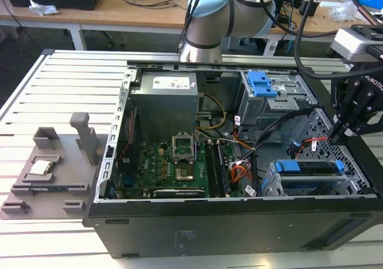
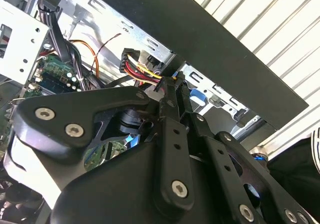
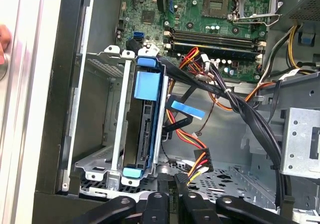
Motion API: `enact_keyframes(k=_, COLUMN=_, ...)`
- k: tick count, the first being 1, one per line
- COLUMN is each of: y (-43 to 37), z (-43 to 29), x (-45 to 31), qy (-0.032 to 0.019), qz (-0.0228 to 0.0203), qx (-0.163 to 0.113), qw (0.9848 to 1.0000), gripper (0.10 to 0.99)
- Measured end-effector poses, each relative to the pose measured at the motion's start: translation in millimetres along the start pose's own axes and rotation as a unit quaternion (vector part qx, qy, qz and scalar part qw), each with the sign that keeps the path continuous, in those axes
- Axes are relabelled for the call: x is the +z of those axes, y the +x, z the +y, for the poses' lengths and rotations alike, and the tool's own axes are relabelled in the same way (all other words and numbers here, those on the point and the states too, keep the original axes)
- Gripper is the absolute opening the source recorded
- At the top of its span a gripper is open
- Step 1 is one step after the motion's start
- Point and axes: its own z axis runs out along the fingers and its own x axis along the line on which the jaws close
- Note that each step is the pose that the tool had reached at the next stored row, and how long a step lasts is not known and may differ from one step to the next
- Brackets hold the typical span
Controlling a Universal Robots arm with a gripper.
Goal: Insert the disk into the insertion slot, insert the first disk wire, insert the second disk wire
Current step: 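Insert the first disk wire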
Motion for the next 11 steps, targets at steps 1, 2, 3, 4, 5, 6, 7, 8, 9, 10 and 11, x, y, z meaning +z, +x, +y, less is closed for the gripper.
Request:
enact_keyframes(k=1, y=-0.1, z=0.3, x=0.1, qy=0.0000, qz=-0.0001, qx=0.000, qw=1.0000, gripper=0.169)
enact_keyframes(k=2, y=-0.1, z=0.3, x=0.1, qy=0.0000, qz=-0.0001, qx=0.000, qw=1.0000, gripper=0.169)
enact_keyframes(k=3, y=-0.1, z=0.4, x=0.1, qy=0.0000, qz=-0.0001, qx=0.000, qw=1.0000, gripper=0.169)
enact_keyframes(k=4, y=-0.1, z=0.6, x=0.1, qy=0.0000, qz=-0.0001, qx=0.000, qw=1.0000, gripper=0.169)
enact_keyframes(k=5, y=-0.1, z=0.8, x=0.1, qy=0.0000, qz=-0.0001, qx=0.000, qw=1.0000, gripper=0.169)
enact_keyframes(k=6, y=-0.2, z=1.0, x=0.2, qy=-0.0001, qz=-0.0002, qx=0.002, qw=1.0000, gripper=0.169)
enact_keyframes(k=7, y=-0.2, z=1.3, x=0.2, qy=-0.0004, qz=-0.0003, qx=0.005, qw=1.0000, gripper=0.169)
enact_keyframes(k=8, y=-0.3, z=1.4, x=0.3, qy=-0.0009, qz=-0.0007, qx=0.013, qw=0.9999, gripper=0.169)
enact_keyframes(k=9, y=-0.3, z=1.5, x=0.3, qy=-0.0015, qz=-0.0011, qx=0.021, qw=0.9998, gripper=0.169)
enact_keyframes(k=10, y=-0.3, z=1.5, x=0.4, qy=-0.0021, qz=-0.0015, qx=0.029, qw=0.9996, gripper=0.169)
enact_keyframes(k=11, y=-0.2, z=1.5, x=0.5, qy=-0.0033, qz=-0.0021, qx=0.044, qw=0.9990, gripper=0.169)
